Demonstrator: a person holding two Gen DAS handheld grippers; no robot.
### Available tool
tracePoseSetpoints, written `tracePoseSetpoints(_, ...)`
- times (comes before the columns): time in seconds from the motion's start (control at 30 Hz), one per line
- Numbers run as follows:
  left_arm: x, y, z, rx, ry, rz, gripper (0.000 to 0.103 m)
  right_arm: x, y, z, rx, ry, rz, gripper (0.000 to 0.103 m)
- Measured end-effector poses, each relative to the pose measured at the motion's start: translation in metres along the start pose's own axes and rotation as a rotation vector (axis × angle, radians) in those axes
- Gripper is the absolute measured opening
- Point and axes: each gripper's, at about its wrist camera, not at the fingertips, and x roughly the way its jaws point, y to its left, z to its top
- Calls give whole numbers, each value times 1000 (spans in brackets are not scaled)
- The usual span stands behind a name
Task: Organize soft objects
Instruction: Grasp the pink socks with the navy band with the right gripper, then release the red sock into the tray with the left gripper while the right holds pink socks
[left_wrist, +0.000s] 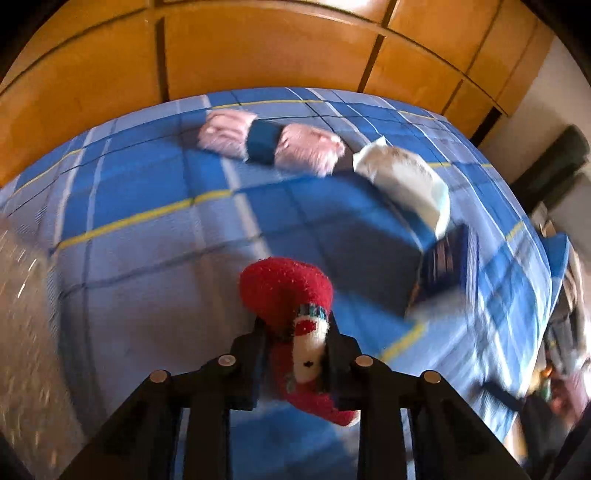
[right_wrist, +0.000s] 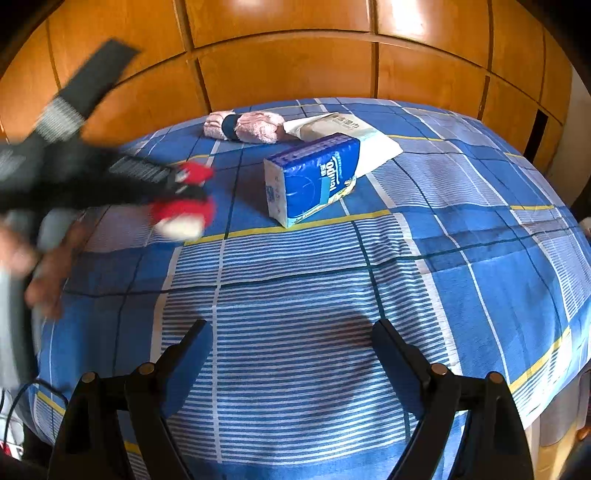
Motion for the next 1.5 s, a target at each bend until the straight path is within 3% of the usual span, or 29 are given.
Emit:
tracePoseSetpoints(0.1, -14, 9, -26, 9, -39, -4, 30, -1, -1, 2, -14, 13, 3, 85)
tracePoseSetpoints(0.13, -18, 12, -34, 13, -53, -13, 30, -2, -3, 4, -8, 18, 17, 80)
tracePoseSetpoints(0.17, -20, 13, -38, 19, -62, -18, 30, -3, -7, 7, 2, 21, 37, 68)
tracePoseSetpoints(0.23, -22, 18, -44, 14, -77, -40, 30, -7, -21, 18, 50, 36, 93, 58)
tracePoseSetpoints(0.33, -22, 22, -46, 7, -90, -63, 30, -17, -30, 43, 40, 0, 110, 58)
tracePoseSetpoints(0.53, -21, 23, -51, -6, -133, -81, 31, -19, 1, 114, -203, -57, 124, 58)
tracePoseSetpoints(0.77, -22, 25, -54, -11, -155, -86, 31, 54, 42, 181, -459, 15, 71, 58)
tracePoseSetpoints(0.93, -24, 30, -53, -78, -136, -99, 29, 105, 62, 207, -579, 68, 15, 59)
tracePoseSetpoints(1.13, -22, 28, -52, -65, -137, -98, 29, 148, 78, 222, -671, 144, 1, 59)
tracePoseSetpoints(1.23, -23, 28, -54, -60, -143, -99, 29, 163, 82, 221, -673, 177, 2, 56)
tracePoseSetpoints(1.27, -23, 28, -55, -62, -144, -100, 29, 162, 82, 222, -662, 162, 14, 41)
tracePoseSetpoints(1.33, -23, 27, -56, -61, -147, -99, 29, 161, 82, 222, -632, 163, 3, 35)
tracePoseSetpoints(1.5, -23, 26, -56, -55, -154, -93, 29, 145, 78, 211, -507, 251, 71, 32)
